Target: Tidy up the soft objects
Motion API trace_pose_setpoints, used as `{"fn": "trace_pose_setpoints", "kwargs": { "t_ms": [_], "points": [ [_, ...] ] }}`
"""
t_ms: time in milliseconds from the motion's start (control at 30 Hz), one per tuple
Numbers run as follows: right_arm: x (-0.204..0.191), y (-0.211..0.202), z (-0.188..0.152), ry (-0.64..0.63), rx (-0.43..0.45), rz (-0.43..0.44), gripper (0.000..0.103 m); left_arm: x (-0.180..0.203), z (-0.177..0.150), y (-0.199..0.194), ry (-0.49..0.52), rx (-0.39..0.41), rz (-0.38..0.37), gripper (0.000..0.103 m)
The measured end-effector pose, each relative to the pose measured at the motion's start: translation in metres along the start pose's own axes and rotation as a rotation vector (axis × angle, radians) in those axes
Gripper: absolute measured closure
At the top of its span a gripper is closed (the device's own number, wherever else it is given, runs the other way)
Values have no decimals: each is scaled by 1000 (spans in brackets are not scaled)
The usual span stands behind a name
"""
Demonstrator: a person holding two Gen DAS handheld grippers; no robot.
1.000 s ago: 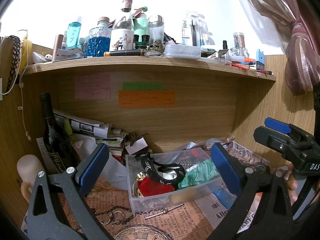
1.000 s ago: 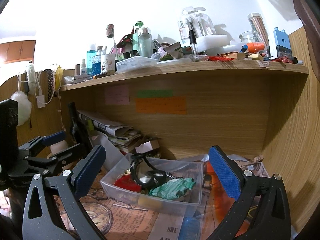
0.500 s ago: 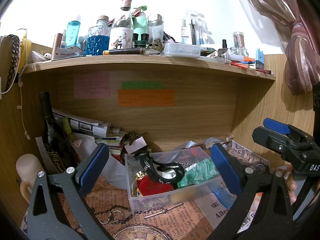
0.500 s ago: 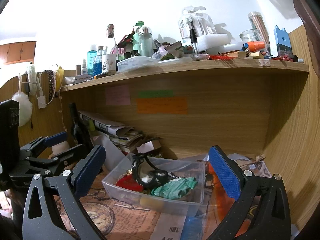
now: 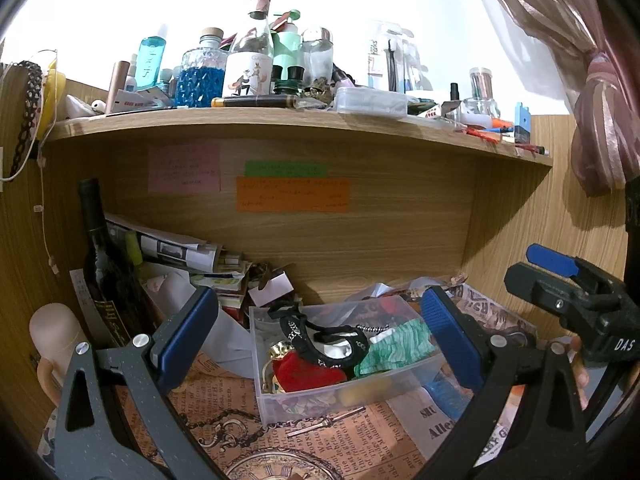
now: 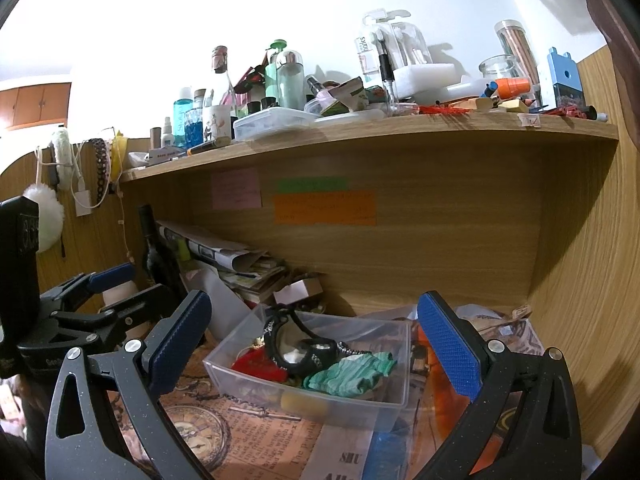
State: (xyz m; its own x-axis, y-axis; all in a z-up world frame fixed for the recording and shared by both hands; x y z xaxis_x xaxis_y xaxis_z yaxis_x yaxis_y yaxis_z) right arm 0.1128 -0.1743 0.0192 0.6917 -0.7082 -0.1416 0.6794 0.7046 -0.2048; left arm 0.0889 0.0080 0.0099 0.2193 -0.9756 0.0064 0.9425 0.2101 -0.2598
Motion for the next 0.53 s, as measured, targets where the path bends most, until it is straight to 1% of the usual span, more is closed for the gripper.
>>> {"fn": "trace_pose_setpoints", "kwargs": {
  "t_ms": [133,533],
  "points": [
    [-1,0,-1,-4,4,-8,0,-1,0,1,-8,-5,-5,0],
    [-1,3,-2,2,-6,-7,0,8,-1,-1,16,-7,-7,0]
  ]
}}
Point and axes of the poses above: each gripper's, at about its wrist camera, not at the fingertips, and y roughly the way its jaws point, x to its right, z to its top, the point moved 3 cm from there along y, roughly the way its jaws point, and after that the axes turned 14 degrees about z, right-handed, at the moved point
